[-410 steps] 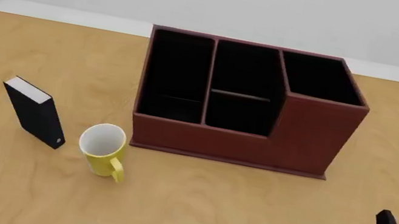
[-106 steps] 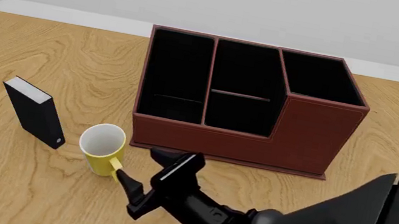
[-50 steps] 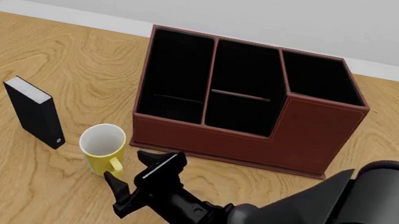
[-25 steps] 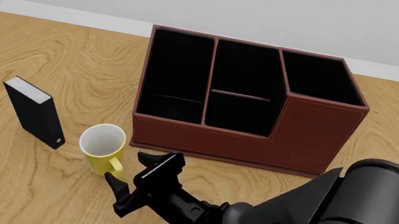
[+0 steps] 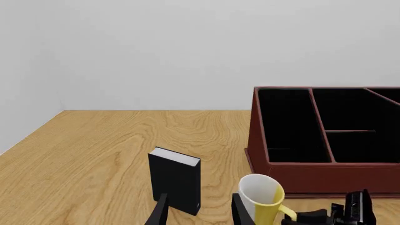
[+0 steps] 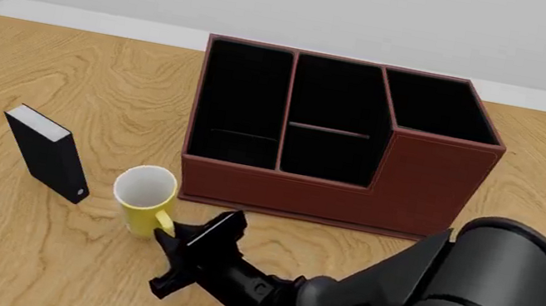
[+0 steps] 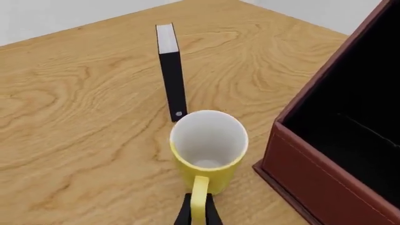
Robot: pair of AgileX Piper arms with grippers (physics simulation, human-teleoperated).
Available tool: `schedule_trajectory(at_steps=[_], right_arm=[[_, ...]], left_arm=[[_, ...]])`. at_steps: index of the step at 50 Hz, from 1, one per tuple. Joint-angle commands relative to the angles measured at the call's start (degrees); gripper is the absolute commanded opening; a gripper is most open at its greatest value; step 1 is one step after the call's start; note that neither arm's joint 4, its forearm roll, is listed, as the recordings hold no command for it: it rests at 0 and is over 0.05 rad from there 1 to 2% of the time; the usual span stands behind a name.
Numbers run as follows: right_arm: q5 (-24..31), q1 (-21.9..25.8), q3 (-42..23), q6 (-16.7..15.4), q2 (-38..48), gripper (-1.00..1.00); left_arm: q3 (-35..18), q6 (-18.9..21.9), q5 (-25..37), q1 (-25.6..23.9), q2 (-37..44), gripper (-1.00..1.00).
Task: Pick up the yellow and white mug and place it to the right of the caddy.
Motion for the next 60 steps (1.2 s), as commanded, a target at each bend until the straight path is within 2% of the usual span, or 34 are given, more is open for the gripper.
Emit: schedule_trajectory(at_steps=[1, 5, 15, 25, 35, 41, 49, 52, 53, 55, 57, 59, 60], right_arm=[[0.2, -0.5, 0.0, -0.5, 0.5, -1.0], [1.3, -1.9, 0.2, -2.0, 0.0, -1.0], [3.4, -0.7, 0.2, -4.0, -0.5, -1.0], [3.9, 3.4, 1.7, -8.4, -3.5, -1.0], [2.4, 3.3, 5.9, -9.0, -8.6, -1.0], [0.1, 2.5, 10.2, -10.3, -14.1, -1.0], [0.1, 2.4, 14.0, -11.9, -21.0, -1.0], [2.2, 2.7, 14.4, -11.0, -23.3, -1.0], [1.6, 2.5, 15.8, -12.4, -25.4, -1.0], [2.7, 2.9, 16.5, -10.6, -27.7, -1.0], [2.6, 3.4, 17.1, -12.4, -28.4, -1.0], [3.1, 3.5, 17.7, -11.6, -29.9, -1.0], [3.2, 3.7, 18.4, -12.6, -31.3, -1.0]], left_arm=[[0.0, -0.1, 0.0, 0.0, 0.0, 1.0], [0.0, 0.0, 0.0, 0.0, 0.0, 1.0], [0.0, 0.0, 0.0, 0.0, 0.0, 1.0], [0.0, 0.0, 0.0, 0.0, 0.0, 1.0], [0.0, 0.0, 0.0, 0.0, 0.0, 1.0], [0.0, 0.0, 0.0, 0.0, 0.0, 1.0], [0.0, 0.0, 0.0, 0.0, 0.0, 1.0], [0.0, 0.0, 0.0, 0.0, 0.0, 1.0], [0.0, 0.0, 0.0, 0.0, 0.0, 1.0], [0.0, 0.0, 0.0, 0.0, 0.0, 1.0], [0.0, 0.0, 0.0, 0.0, 0.0, 1.0], [0.0, 0.0, 0.0, 0.0, 0.0, 1.0], [0.0, 0.0, 0.0, 0.0, 0.0, 1.0]])
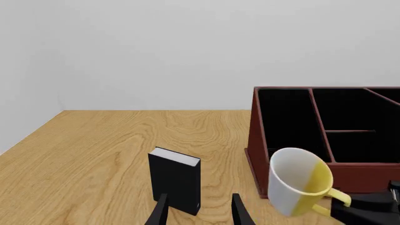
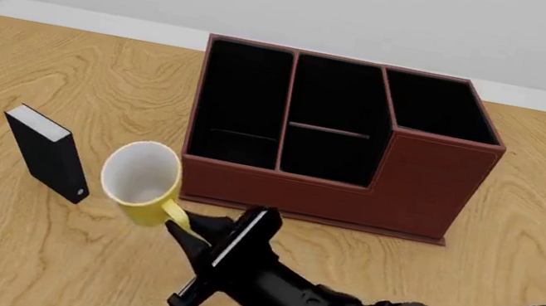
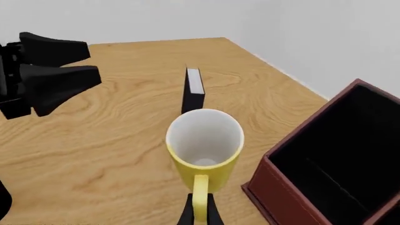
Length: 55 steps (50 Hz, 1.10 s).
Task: Pick up the yellow and white mug and place it to the right of the caddy.
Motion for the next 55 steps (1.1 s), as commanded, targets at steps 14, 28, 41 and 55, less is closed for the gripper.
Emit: schedule_trajectory(at_steps=[14, 28, 41, 55], right_arm=[[6.6, 2.6, 5.6, -2.1, -17.9, -1.0], [9.6, 2.0, 8.0, -2.4, -24.9, -1.0], [13.5, 0.3, 10.1, -2.0, -32.8, -1.0], [20.5, -1.3, 10.3, -2.4, -42.8, -1.0]], left_arm=[[0.0, 0.0, 0.0, 0.0, 0.0, 1.0], [0.0, 0.0, 0.0, 0.0, 0.0, 1.0], [0.0, 0.0, 0.0, 0.0, 0.0, 1.0], [0.0, 0.0, 0.0, 0.0, 0.0, 1.0]])
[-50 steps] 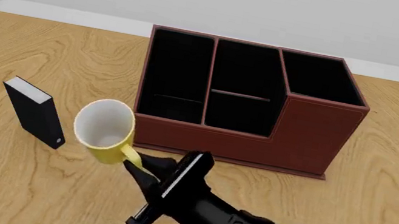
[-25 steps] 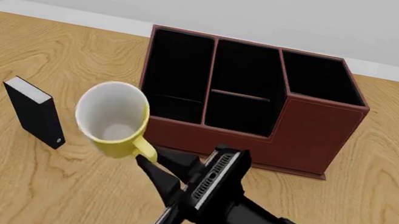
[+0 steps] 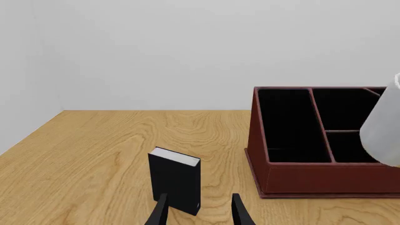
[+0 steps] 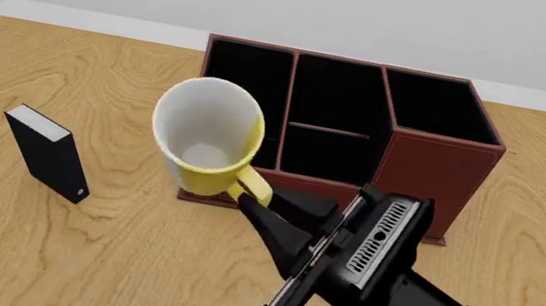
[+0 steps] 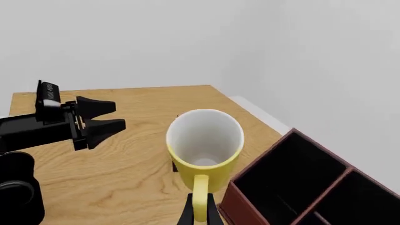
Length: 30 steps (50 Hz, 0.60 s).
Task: Pick up the yellow and white mug and place it to the right of the caddy.
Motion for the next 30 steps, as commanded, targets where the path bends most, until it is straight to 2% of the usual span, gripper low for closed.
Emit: schedule_trajectory(at_steps=[1, 4, 5, 10, 11, 12, 14, 16, 19, 21, 30], right_arm=[[5.8, -1.1, -0.2, 2.0, -7.3, -1.0], [5.4, -3.9, 1.8, -3.0, -9.5, -1.0], [6.8, -4.2, 1.4, -1.1, -10.4, -1.0], [8.2, -5.1, 1.9, -0.7, -12.4, -1.0], [10.0, -5.0, 1.0, 2.0, -12.9, -1.0], [11.3, -5.1, 0.4, 2.9, -13.2, -1.0], [10.1, -6.2, 1.7, -1.2, -14.8, -1.0], [11.6, -6.0, 1.1, 0.3, -15.8, -1.0], [11.8, -6.4, 1.6, -1.6, -17.2, -1.0], [13.3, -6.7, 1.2, -1.1, -18.7, -1.0], [16.6, -10.0, 1.0, -2.9, -23.5, -1.0]], left_arm=[[0.0, 0.0, 0.0, 0.0, 0.0, 1.0], [0.0, 0.0, 0.0, 0.0, 0.0, 1.0], [0.0, 0.0, 0.0, 0.0, 0.0, 1.0], [0.0, 0.0, 0.0, 0.0, 0.0, 1.0], [0.0, 0.0, 0.0, 0.0, 0.0, 1.0], [0.0, 0.0, 0.0, 0.0, 0.0, 1.0], [0.0, 0.0, 0.0, 0.0, 0.0, 1.0], [0.0, 0.0, 0.0, 0.0, 0.0, 1.0], [0.0, 0.0, 0.0, 0.0, 0.0, 1.0], [0.0, 0.0, 0.0, 0.0, 0.0, 1.0], [0.0, 0.0, 0.0, 0.0, 0.0, 1.0]])
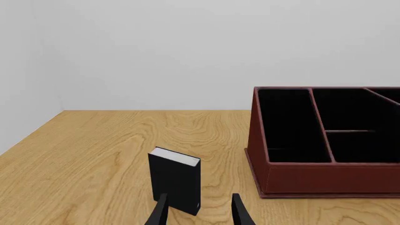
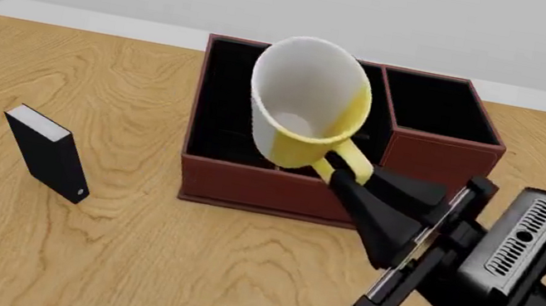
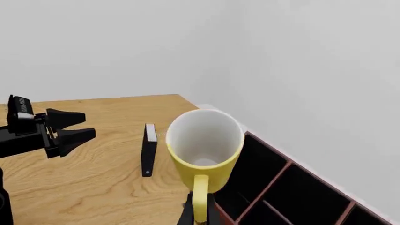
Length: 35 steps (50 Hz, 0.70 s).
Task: Pick up the yellow and white mug and place it to the right of the caddy.
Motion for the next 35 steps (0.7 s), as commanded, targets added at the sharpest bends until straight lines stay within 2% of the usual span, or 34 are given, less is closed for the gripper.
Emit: schedule_trajectory(at_steps=[1, 12, 18, 35], right_arm=[[4.2, -3.6, -0.4, -1.2, -6.2, -1.0], [6.5, -5.9, -1.5, -1.3, -7.9, -1.0], [10.0, -7.9, -2.8, -1.0, -11.1, -1.0], [12.9, -12.0, -3.6, -1.1, -14.5, -1.0]], left_arm=[[0.0, 0.0, 0.0, 0.0, 0.0, 1.0], [0.0, 0.0, 0.0, 0.0, 0.0, 1.0], [0.0, 0.0, 0.0, 0.0, 0.0, 1.0], [0.0, 0.0, 0.0, 0.0, 0.0, 1.0]])
